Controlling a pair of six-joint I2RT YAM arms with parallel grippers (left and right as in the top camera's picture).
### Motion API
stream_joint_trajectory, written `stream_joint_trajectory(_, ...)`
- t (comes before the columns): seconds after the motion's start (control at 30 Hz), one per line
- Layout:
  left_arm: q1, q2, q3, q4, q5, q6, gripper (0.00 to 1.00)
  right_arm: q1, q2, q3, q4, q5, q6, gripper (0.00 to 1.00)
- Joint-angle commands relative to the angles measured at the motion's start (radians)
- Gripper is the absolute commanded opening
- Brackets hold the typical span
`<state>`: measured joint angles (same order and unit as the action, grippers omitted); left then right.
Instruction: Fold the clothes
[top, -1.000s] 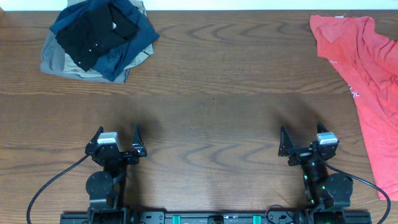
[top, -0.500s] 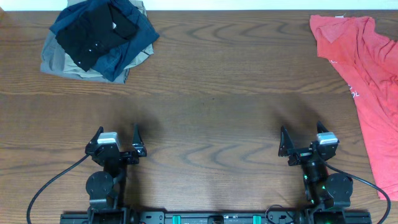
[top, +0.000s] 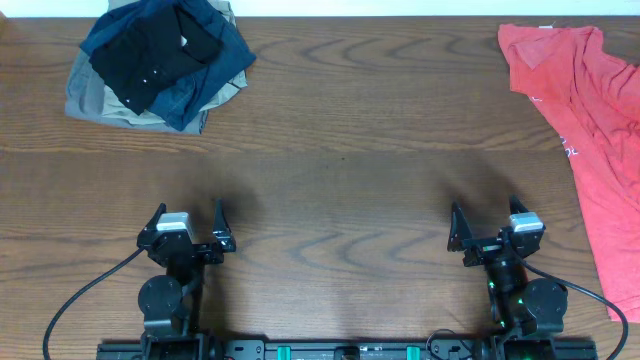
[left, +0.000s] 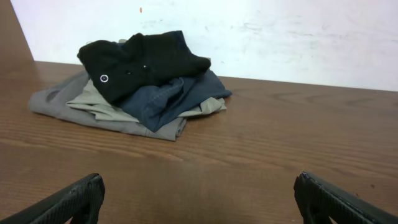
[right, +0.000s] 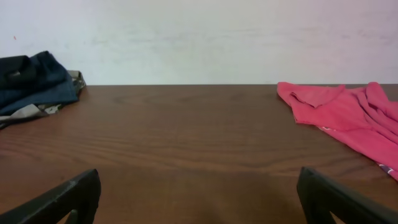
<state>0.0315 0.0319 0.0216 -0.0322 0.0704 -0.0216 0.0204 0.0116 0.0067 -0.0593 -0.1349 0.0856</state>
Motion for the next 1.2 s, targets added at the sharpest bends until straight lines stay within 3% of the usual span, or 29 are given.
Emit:
stream_joint_trajectory(0.0,-0.002,-0.002,-0.018,-0.033,0.007,0.013,0.98,-0.007,-0.005,-0.001,-0.005,0.007,-0.016,0.99)
stream_joint_trajectory(0.6,-0.002,-0.002,-0.018,-0.033,0.007,0.013,0.98,-0.007,-0.005,-0.001,-0.005,0.007,-0.016,0.99)
stream_joint_trajectory(0.67,-0.002,-0.002,-0.018,-0.033,0.007,0.013,0.98,-0.006,-0.005,-0.001,0.009,-0.069,0.069,0.99)
stream_joint_trajectory(0.83,-0.002,-0.002,-0.018,-0.033,0.007,0.013,0.98,-0.006,-0.005,-0.001,0.014,-0.606,0.579,0.99)
stream_joint_trajectory(0.87,-0.002,-0.002,-0.018,-0.033,0.007,0.013,0.98,-0.006,-0.005,-0.001,0.014,-0.632,0.628,0.99)
stream_joint_trajectory(1.17,-0.002,-0.002,-0.018,-0.033,0.007,0.013,0.98,-0.007,-0.005,-0.001,0.105,-0.597,0.774,0.99)
